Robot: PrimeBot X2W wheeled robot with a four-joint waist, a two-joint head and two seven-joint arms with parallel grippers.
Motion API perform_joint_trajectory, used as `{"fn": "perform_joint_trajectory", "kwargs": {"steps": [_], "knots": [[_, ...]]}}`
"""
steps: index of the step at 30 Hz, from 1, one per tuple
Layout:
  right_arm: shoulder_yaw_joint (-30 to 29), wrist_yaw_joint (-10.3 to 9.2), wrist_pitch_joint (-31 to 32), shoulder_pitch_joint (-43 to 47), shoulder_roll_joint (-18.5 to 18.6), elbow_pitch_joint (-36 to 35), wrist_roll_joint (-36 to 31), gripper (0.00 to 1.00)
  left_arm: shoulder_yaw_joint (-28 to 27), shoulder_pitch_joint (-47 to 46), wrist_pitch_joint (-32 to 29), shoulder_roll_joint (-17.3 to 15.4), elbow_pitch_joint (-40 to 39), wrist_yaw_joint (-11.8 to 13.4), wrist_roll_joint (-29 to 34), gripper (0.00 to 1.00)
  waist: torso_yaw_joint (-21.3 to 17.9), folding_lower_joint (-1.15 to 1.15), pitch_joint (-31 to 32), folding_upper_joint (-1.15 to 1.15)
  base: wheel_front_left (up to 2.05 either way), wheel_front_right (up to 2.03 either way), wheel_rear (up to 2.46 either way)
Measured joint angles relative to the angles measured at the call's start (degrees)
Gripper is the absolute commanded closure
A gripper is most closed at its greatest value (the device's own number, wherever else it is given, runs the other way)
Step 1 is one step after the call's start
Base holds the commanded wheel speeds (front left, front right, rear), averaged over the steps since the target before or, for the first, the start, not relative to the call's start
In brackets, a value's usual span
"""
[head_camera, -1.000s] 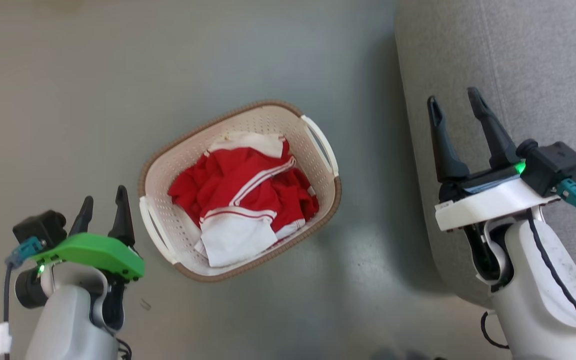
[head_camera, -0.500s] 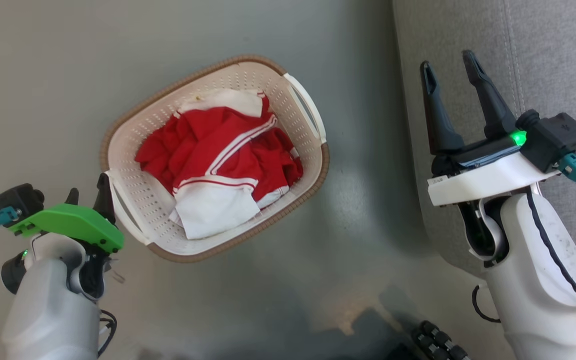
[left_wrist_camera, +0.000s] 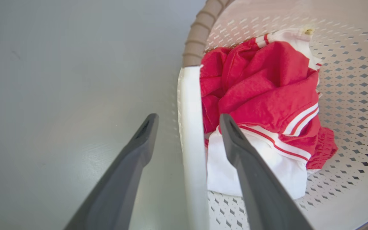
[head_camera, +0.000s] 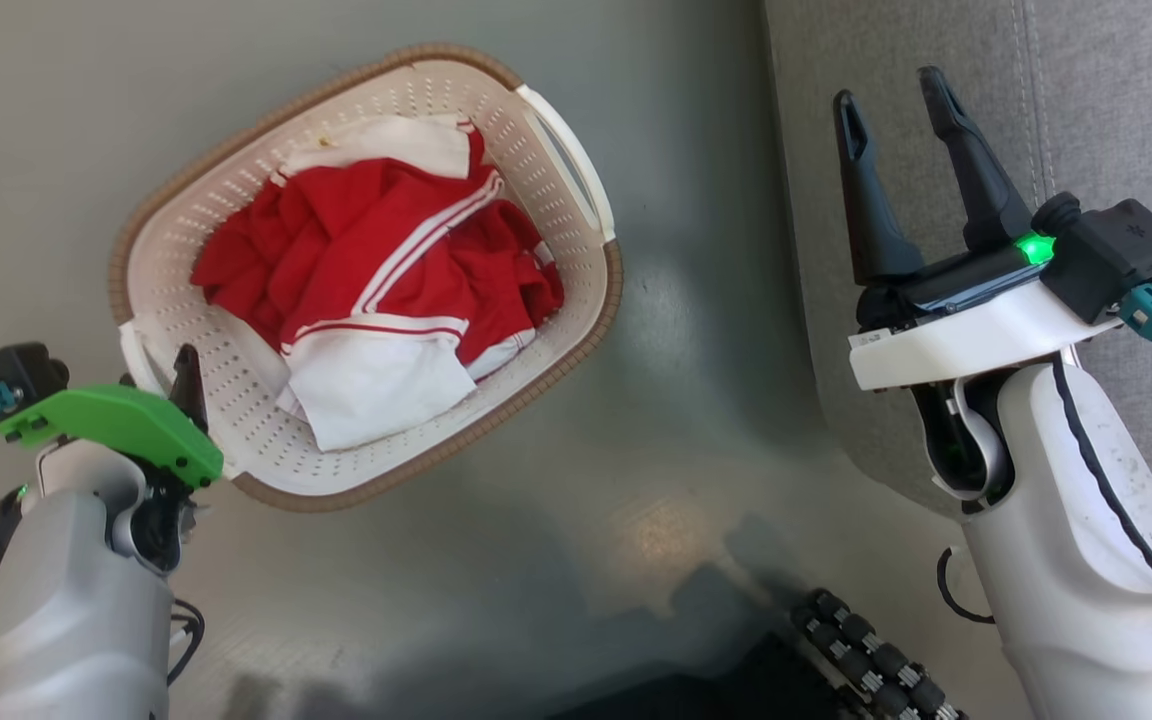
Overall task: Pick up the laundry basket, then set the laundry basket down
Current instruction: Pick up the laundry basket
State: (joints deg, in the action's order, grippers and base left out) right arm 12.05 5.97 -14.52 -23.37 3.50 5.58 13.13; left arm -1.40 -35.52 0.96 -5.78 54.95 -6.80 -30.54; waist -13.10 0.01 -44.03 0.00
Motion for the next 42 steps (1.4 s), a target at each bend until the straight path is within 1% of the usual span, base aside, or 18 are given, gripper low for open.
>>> {"fn": "perform_joint_trajectory", "kwargs": {"steps": [8,9,11,13,14,16,19,22,25,30,37,42], "knots": [[-0.03,0.00,-0.08,-1.27,-0.15,-0.08,0.01,0.00,1.45,-2.87,-1.64,-0.16,3.39,-0.08,0.07,0.00,-0.99,0.00,-2.81,0.00,0.00,0.00,0.00],[-0.05,0.00,-0.08,-1.31,-0.16,-0.04,0.01,0.00,1.52,-3.06,-1.70,-0.16,3.93,-0.08,0.07,0.08,-1.06,0.00,-3.02,0.00,0.00,0.00,0.00],[-0.07,0.00,-0.08,-1.38,-0.21,0.00,0.01,0.00,1.56,-3.35,-1.69,-0.19,4.42,-0.08,0.08,0.40,-1.16,0.00,-3.25,0.00,0.00,0.00,0.00],[-0.07,0.00,-0.08,-1.51,-0.23,0.11,0.01,0.00,1.60,-3.79,-1.67,-0.26,5.24,-0.09,0.14,0.63,-1.15,0.00,-3.31,0.00,0.00,0.00,0.00],[-0.07,0.01,-0.08,-1.64,-0.24,0.18,0.01,0.00,1.63,-4.01,-1.66,-0.34,5.63,-0.09,0.14,0.71,-1.15,0.00,-3.32,0.00,0.00,0.00,0.00],[-0.07,0.01,-0.08,-2.02,-0.25,0.32,0.01,0.00,1.81,-4.49,-1.67,-0.53,6.16,-0.10,0.45,1.00,-1.13,0.00,-3.31,0.00,0.00,0.00,0.00],[-0.07,0.01,-0.08,-2.04,-0.29,0.55,0.01,0.00,2.16,-5.04,-1.41,-0.84,7.20,-0.24,0.66,1.00,-1.06,0.00,-3.22,0.00,0.00,0.00,0.00],[-0.05,0.05,-0.08,-2.05,-0.32,0.74,0.01,0.00,3.65,-5.56,-1.34,-0.73,7.61,-0.27,1.68,1.00,-0.97,0.00,-3.05,0.00,0.00,0.00,0.00],[-0.04,0.07,-0.08,-2.05,-0.34,1.09,0.01,0.00,4.95,-5.59,-0.43,-0.87,7.93,-0.27,3.52,1.00,-0.88,0.00,-2.79,0.00,0.00,0.00,0.00],[-0.04,0.07,-0.08,-2.05,-0.34,1.42,0.01,0.00,6.52,-5.78,1.09,-1.10,8.86,-0.29,4.55,1.00,-0.78,0.00,-2.31,0.00,0.00,0.00,0.00],[0.12,0.09,-0.08,-2.05,-0.34,1.96,0.00,0.00,9.31,-6.83,1.19,-1.41,9.62,-0.32,7.09,1.00,-0.71,0.00,-1.81,0.00,0.00,0.00,0.00],[0.53,0.26,-0.08,-2.05,-0.35,2.14,0.01,0.00,10.23,-7.42,0.81,-1.00,10.76,-0.33,6.50,1.00,-0.67,0.00,-1.50,0.00,0.00,0.00,0.00]]}}
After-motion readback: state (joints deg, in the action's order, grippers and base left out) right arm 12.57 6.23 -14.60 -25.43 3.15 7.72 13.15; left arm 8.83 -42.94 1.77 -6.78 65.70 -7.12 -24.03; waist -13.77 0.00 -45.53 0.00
